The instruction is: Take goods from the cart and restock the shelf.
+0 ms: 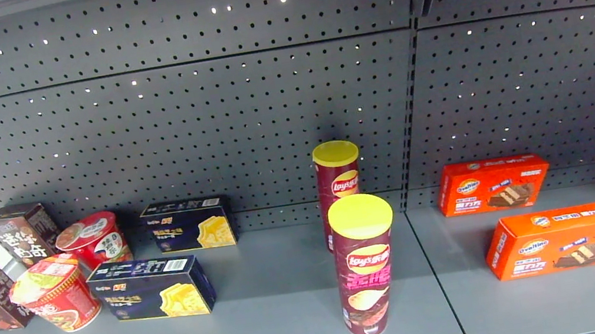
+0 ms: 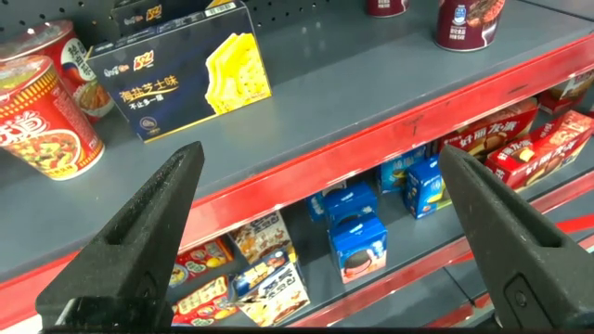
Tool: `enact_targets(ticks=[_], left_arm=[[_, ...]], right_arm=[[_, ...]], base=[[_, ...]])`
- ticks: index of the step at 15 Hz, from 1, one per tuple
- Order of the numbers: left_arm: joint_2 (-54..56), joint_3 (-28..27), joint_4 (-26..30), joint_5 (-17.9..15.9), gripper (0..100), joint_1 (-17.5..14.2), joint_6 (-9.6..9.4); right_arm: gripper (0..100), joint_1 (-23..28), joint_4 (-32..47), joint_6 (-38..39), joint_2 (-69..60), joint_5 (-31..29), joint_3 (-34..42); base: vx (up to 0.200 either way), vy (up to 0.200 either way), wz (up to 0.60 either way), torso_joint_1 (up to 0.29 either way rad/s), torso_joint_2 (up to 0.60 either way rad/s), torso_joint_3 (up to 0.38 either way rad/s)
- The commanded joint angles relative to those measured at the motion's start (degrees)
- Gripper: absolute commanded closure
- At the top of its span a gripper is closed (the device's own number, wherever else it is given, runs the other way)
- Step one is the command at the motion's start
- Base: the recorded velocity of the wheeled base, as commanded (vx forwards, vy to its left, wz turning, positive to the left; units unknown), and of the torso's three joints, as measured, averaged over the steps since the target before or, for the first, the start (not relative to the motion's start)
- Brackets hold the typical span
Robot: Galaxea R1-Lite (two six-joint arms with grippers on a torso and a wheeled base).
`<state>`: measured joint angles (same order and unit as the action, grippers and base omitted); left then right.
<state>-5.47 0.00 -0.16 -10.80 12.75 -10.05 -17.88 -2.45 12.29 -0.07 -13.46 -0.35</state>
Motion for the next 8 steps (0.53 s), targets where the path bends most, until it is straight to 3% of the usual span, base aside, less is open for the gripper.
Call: enact_targets(ticks=[1, 8], left_arm=[[-0.06, 0.00, -0.11, -0.01, 0, 0.08, -0.15], [-0.15, 0.00, 0.33, 0.34, 0, 0.08, 2.66]], right_arm=[[0, -0.05, -0.01, 0.02, 0.07, 0.01, 0.00], [0, -0.05, -0.01, 0.02, 0.07, 0.01, 0.00]], base=[[0.000, 0.000, 0.00, 0.000, 0.00, 0.000], [0.000, 0.000, 0.00, 0.000, 0.00, 0.000]])
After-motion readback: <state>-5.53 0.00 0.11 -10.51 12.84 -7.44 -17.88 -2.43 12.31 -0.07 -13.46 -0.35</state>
